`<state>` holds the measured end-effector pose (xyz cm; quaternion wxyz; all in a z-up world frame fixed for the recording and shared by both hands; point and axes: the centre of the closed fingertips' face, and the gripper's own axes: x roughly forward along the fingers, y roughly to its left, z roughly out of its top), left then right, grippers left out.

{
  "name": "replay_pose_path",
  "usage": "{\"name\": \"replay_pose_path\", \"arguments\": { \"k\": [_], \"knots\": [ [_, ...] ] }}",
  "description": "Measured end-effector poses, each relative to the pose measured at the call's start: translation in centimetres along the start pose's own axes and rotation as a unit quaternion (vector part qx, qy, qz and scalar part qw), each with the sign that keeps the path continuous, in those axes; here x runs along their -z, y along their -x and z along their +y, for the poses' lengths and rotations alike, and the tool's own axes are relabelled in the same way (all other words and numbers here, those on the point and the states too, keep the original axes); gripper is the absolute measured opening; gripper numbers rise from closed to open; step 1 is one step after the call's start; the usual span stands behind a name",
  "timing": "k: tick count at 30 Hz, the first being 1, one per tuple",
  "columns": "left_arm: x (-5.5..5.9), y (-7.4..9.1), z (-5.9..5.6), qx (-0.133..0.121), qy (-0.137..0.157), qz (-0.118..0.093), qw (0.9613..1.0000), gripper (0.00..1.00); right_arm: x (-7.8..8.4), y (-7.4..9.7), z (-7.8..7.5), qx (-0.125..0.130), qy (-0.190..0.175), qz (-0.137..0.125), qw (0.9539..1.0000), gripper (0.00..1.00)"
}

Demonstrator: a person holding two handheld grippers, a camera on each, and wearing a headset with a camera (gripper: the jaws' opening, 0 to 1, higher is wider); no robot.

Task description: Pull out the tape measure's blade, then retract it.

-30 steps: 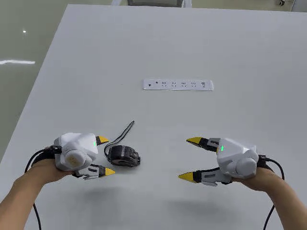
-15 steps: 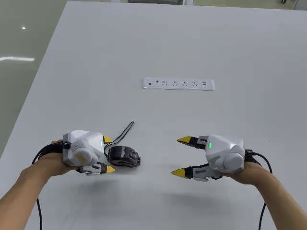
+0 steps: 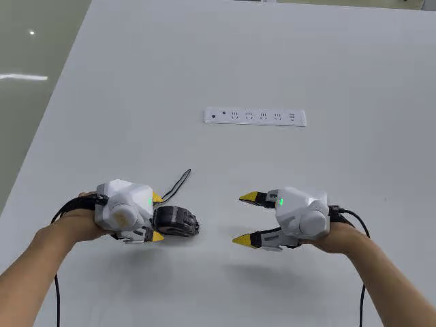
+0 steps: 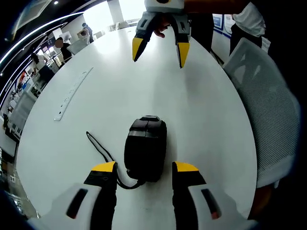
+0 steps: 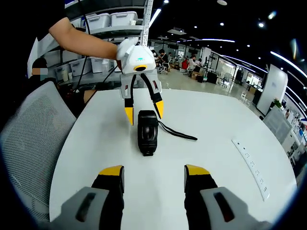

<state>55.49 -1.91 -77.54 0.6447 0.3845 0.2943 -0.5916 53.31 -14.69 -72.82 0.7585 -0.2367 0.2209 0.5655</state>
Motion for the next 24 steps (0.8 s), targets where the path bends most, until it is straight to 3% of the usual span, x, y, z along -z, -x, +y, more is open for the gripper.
{"name": "replay_pose_path", "arguments": {
  "k": [24],
  "knots": [
    [0.2,-1.4,-0.2,0.026,-0.021,0.011,0.9994,0.29,0.4,-4.3,0.3,-0.033,0.026,0.011,0.9991,0.41]
  ]
}}
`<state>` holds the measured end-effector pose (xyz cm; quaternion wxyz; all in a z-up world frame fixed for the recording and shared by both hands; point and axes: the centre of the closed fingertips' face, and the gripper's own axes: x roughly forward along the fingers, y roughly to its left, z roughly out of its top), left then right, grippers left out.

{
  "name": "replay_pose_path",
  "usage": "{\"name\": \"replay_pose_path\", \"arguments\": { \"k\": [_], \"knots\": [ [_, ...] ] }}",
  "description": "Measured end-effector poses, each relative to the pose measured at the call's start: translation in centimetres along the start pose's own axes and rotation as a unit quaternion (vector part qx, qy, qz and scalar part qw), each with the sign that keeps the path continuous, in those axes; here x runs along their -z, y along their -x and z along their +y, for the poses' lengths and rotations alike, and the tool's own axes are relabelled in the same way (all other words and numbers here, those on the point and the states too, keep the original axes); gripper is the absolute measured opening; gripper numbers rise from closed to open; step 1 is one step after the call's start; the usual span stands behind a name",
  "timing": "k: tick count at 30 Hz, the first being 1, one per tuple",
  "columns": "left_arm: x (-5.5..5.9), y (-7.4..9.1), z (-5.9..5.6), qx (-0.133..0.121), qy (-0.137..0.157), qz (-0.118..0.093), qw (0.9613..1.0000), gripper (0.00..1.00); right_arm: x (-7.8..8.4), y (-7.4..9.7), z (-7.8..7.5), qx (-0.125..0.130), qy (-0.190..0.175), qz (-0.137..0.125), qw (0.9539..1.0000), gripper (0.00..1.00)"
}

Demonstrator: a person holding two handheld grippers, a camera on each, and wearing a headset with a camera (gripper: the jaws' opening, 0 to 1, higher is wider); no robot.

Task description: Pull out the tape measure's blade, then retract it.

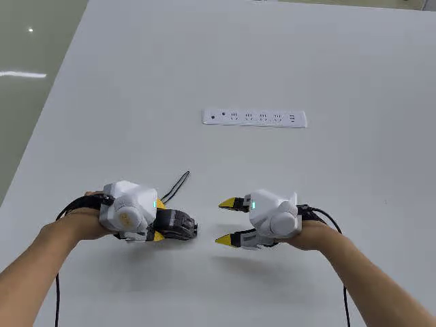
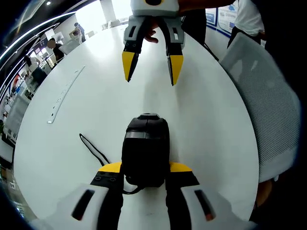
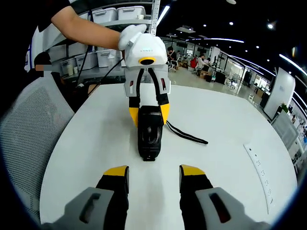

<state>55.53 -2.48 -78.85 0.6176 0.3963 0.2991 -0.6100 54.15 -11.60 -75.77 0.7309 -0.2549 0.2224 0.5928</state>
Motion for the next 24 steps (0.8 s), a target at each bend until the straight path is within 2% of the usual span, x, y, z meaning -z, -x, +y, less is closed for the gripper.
{"name": "replay_pose_path", "arguments": {
  "k": [4,6,11,20,24],
  "knots": [
    [0.1,0.0,0.1,0.002,0.004,-0.001,1.0000,0.29,0.3,-0.6,-0.3,-0.004,0.003,0.002,1.0000,0.40],
    [0.1,-0.1,0.1,0.005,0.018,-0.002,0.9998,0.29,0.3,-0.9,-0.5,-0.005,0.002,0.001,1.0000,0.39],
    [0.2,-0.1,0.0,0.006,0.018,0.001,0.9998,0.29,0.4,-2.1,-0.5,-0.012,0.007,0.003,0.9999,0.37],
    [0.1,-0.1,-0.1,0.009,0.023,-0.005,0.9997,0.28,0.8,-4.2,0.6,-0.035,0.009,0.015,0.9992,0.34],
    [0.1,-0.1,-0.2,0.010,0.020,-0.005,0.9997,0.28,0.9,-4.7,0.9,-0.040,0.008,0.017,0.9990,0.34]
  ]
}}
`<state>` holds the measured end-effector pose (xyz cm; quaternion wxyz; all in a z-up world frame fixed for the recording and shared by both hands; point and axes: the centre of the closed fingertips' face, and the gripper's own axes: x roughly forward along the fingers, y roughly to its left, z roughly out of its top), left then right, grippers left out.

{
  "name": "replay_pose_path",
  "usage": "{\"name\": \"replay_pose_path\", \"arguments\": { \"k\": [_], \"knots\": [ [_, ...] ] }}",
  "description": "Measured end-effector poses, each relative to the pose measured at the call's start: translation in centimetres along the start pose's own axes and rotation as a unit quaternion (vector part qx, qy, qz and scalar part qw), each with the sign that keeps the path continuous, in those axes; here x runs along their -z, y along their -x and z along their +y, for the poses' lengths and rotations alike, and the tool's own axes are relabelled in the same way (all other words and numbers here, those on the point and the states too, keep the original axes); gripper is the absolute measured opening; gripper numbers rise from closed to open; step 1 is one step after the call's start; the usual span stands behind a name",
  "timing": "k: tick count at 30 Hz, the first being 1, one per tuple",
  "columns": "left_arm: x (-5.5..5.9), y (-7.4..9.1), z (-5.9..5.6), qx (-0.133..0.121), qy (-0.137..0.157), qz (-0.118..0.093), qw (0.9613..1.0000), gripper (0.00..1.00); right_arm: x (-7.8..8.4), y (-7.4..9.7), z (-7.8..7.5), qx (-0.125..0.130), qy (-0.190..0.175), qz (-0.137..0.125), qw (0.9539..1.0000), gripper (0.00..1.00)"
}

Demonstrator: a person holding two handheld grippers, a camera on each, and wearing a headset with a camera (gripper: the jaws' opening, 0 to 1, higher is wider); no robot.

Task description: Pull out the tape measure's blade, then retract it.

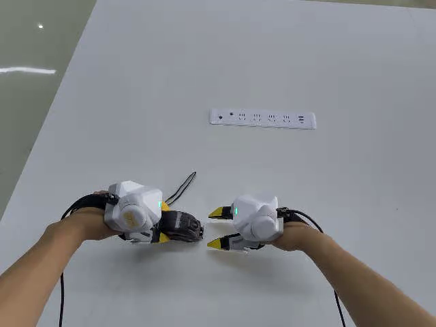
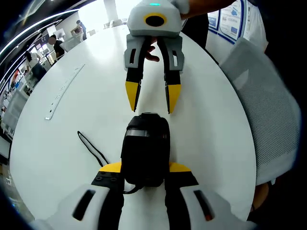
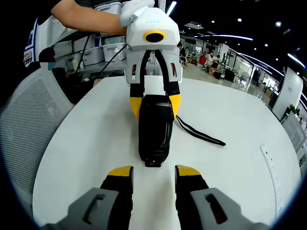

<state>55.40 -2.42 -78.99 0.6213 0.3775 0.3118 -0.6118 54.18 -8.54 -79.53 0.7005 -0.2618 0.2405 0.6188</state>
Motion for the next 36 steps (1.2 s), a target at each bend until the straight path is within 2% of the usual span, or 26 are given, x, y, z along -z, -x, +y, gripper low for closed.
{"name": "replay_pose_path", "arguments": {
  "k": [16,23,25,36],
  "knots": [
    [0.0,0.0,-0.1,0.001,0.002,-0.005,1.0000,0.28,0.5,-1.9,0.0,-0.004,-0.012,0.007,0.9999,0.25],
    [0.0,0.1,0.0,0.003,0.002,-0.006,1.0000,0.27,0.3,-2.2,-0.1,-0.005,-0.019,0.006,0.9998,0.20],
    [0.0,0.1,0.0,0.003,0.003,-0.007,1.0000,0.27,0.3,-2.3,0.2,-0.012,-0.026,0.006,0.9996,0.17],
    [0.1,0.1,0.1,0.000,0.007,-0.008,0.9999,0.27,0.5,-2.4,0.0,-0.009,-0.040,0.000,0.9992,0.15]
  ]
}}
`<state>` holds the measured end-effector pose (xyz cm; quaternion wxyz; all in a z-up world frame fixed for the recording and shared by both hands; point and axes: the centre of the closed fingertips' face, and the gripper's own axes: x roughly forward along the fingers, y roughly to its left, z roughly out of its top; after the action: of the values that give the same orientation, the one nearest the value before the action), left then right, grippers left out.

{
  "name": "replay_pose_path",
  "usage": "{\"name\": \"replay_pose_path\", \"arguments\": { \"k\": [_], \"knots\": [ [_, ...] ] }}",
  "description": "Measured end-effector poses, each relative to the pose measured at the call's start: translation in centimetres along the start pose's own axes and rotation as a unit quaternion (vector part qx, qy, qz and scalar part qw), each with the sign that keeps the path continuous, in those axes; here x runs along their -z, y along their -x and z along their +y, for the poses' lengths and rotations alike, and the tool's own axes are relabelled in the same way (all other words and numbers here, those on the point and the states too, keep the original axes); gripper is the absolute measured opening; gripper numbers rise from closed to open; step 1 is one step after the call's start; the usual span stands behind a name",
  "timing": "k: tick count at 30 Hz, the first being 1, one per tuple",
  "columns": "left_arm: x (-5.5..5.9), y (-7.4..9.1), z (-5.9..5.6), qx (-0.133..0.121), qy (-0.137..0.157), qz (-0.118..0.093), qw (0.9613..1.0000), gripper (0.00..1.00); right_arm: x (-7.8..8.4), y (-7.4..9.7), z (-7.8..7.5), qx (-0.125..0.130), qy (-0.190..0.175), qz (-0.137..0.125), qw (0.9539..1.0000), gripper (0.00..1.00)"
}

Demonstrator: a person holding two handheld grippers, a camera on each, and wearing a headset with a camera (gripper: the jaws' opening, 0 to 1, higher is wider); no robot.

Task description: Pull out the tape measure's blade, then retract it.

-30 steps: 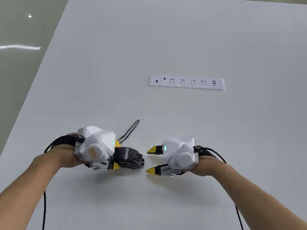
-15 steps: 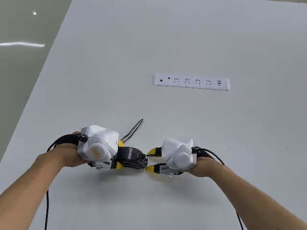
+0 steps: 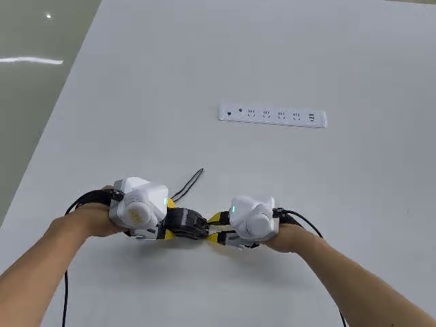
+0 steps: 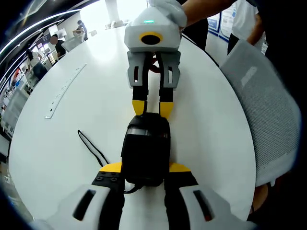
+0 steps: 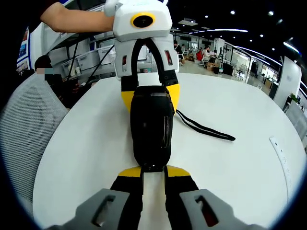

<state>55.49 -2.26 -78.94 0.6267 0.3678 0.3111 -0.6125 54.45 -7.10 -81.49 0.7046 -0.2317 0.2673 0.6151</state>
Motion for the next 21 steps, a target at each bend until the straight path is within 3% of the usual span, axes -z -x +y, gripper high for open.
{"name": "replay_pose_path", "arguments": {
  "k": [21],
  "knots": [
    [0.24,0.12,0.03,-0.003,0.010,0.001,0.9999,0.27,-0.08,0.08,-0.02,0.005,0.007,0.001,1.0000,0.11]
  ]
}}
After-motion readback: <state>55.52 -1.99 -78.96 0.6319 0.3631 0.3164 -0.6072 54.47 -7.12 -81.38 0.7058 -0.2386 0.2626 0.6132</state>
